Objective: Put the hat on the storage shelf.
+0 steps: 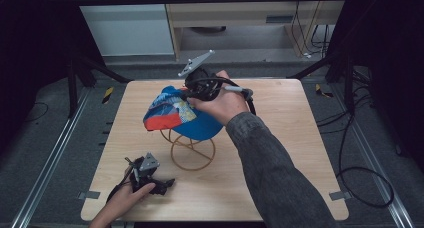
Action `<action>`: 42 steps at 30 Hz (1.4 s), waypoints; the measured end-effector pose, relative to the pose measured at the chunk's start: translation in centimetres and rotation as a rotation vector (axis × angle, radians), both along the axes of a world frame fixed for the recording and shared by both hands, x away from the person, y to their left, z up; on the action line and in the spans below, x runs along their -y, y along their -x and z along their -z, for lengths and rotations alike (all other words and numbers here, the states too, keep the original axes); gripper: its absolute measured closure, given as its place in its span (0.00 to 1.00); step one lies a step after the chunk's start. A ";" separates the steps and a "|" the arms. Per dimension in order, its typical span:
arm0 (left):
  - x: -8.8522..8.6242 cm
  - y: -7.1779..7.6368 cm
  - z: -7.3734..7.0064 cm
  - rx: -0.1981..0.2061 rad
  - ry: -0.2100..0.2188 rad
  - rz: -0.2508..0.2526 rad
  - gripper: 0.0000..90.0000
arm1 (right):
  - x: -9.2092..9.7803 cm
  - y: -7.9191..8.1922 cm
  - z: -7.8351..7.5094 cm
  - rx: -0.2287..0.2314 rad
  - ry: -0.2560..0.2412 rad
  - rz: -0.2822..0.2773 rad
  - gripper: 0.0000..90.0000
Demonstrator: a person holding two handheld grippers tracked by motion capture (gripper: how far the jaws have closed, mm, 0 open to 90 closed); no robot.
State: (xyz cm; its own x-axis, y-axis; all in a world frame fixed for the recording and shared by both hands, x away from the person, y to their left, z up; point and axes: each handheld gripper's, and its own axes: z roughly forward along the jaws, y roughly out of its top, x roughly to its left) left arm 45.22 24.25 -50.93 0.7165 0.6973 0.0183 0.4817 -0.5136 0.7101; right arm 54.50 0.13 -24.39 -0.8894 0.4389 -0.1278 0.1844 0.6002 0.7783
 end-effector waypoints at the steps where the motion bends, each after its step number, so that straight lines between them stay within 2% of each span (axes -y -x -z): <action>1: 0.0 0.0 0.0 0.000 0.000 0.000 0.00 | -0.1 0.0 0.0 -0.001 -0.001 0.003 0.99; 14: 0.0 0.0 0.0 0.001 0.000 -0.001 0.00 | -0.9 0.1 0.4 -0.008 0.018 -0.014 0.98; 26: 0.0 0.0 0.0 0.000 0.001 -0.002 0.00 | -0.7 0.0 0.6 -0.013 0.015 -0.014 0.95; 34: 0.0 0.0 0.0 0.000 0.001 -0.002 0.00 | -0.6 0.1 0.7 -0.011 0.012 -0.009 0.87; 42: 0.0 0.0 0.0 -0.001 0.001 -0.001 0.00 | -0.3 0.3 0.8 -0.010 0.002 0.023 0.69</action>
State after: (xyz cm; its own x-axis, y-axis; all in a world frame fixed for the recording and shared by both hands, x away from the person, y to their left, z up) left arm 45.21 24.25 -50.94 0.7155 0.6984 0.0170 0.4829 -0.5121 0.7103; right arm 54.24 0.42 -25.15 -0.8803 0.4590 -0.1201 0.2056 0.5973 0.7752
